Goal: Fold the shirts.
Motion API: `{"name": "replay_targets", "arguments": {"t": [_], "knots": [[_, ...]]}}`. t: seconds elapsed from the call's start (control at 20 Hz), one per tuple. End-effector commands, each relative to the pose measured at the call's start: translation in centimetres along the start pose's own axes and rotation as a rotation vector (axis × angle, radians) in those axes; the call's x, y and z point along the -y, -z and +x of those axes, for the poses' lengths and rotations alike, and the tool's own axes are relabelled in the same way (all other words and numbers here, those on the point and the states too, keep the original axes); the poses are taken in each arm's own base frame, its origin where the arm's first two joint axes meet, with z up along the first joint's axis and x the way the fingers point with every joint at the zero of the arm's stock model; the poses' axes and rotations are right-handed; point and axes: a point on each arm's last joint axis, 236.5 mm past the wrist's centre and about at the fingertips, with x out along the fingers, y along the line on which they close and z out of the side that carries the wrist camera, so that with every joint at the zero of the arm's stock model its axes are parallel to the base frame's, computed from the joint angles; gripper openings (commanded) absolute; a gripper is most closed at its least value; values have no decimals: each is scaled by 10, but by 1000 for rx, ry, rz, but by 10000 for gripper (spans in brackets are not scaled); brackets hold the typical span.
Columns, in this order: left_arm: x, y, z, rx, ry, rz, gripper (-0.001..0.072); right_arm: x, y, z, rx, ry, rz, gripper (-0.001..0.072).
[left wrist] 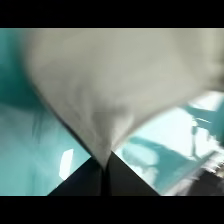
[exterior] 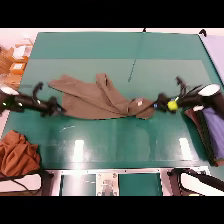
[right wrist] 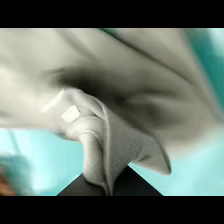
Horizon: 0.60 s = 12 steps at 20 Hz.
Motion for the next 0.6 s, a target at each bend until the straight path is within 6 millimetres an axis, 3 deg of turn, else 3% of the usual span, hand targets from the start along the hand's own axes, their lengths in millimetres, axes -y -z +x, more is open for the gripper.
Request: {"name": "replay_targets", "arguments": {"t": [0.0, 0.05, 0.15, 0.25, 0.3, 0.4, 0.45, 0.55], "knots": [[161, -25, -99, 213, 236, 340, 28, -128, -47, -120, 214, -308, -195, 21], [222, -24, -145, 339, 280, 492, 28, -164, -58, -172, 328, -374, -272, 20], [338, 3, -245, 644, 294, 793, 28, -224, -56, -272, 542, -444, -420, 21], [427, 61, -328, 930, 276, 1045, 28, -262, -37, -336, 702, -441, -550, 21], [456, 93, -357, 1035, 268, 1130, 28, -280, -22, -362, 777, -429, -617, 21], [489, 147, -397, 1210, 251, 1215, 28, -303, 2, -399, 917, -368, -713, 21], [493, 159, -407, 1265, 230, 1215, 29, -312, 13, -414, 990, -334, -745, 21], [482, 164, -414, 1317, 117, 1193, 29, -320, 27, -435, 1114, -272, -768, 21]]}}
